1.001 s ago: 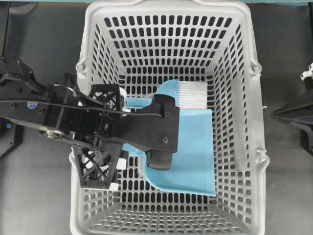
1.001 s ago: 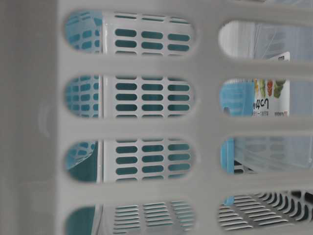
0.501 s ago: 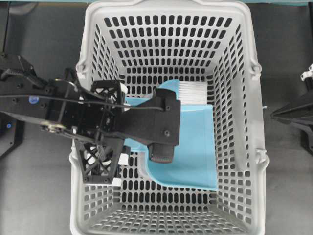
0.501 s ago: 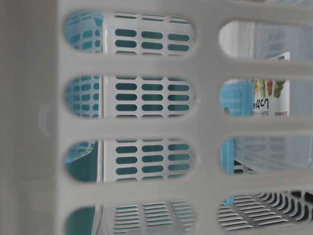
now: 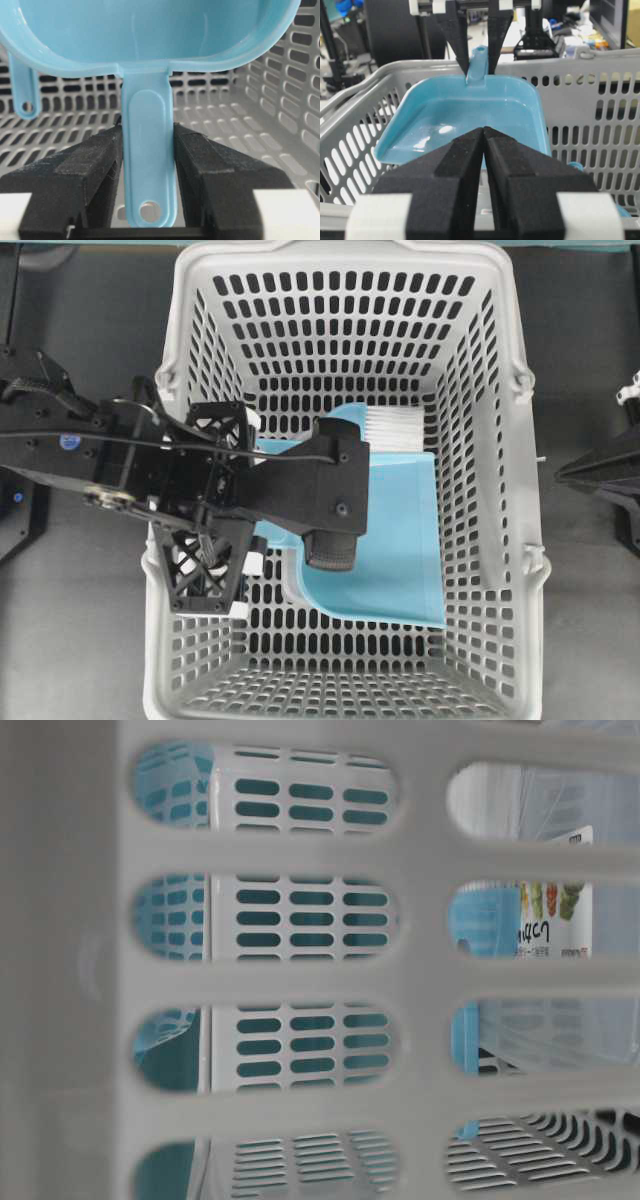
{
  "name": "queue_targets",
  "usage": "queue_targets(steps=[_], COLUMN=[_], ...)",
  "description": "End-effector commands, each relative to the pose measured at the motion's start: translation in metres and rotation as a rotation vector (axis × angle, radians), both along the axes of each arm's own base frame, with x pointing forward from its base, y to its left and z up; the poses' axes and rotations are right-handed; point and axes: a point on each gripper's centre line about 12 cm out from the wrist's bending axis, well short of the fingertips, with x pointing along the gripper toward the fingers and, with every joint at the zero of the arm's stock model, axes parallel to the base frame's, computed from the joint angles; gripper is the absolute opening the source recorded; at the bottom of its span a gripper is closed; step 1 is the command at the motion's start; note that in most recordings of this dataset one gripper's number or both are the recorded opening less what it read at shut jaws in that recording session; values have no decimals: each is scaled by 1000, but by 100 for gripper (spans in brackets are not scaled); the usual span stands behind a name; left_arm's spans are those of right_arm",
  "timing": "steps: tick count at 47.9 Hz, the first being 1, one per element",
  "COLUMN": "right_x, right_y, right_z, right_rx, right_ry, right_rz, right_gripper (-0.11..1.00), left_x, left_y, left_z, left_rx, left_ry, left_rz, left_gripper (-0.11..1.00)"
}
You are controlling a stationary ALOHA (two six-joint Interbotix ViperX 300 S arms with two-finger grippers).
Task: Pick up the dustpan from the shopping basket with the left arm.
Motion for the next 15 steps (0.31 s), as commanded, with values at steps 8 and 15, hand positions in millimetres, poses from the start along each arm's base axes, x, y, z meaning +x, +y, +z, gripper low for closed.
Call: queue_targets(steps=[8, 15], right_x=[1, 1], right_y=[1, 1], right_z=[3, 2], right_rx=[4, 4], right_ry=[-7, -6], right_rz=[2, 2], right_gripper=[0, 0], left_x=[-4, -4], left_y=[2, 2], left_z=[17, 18], left_rx=[-7, -6], left_ry=[-50, -49], left_rz=[2, 2], left_gripper=[31, 31])
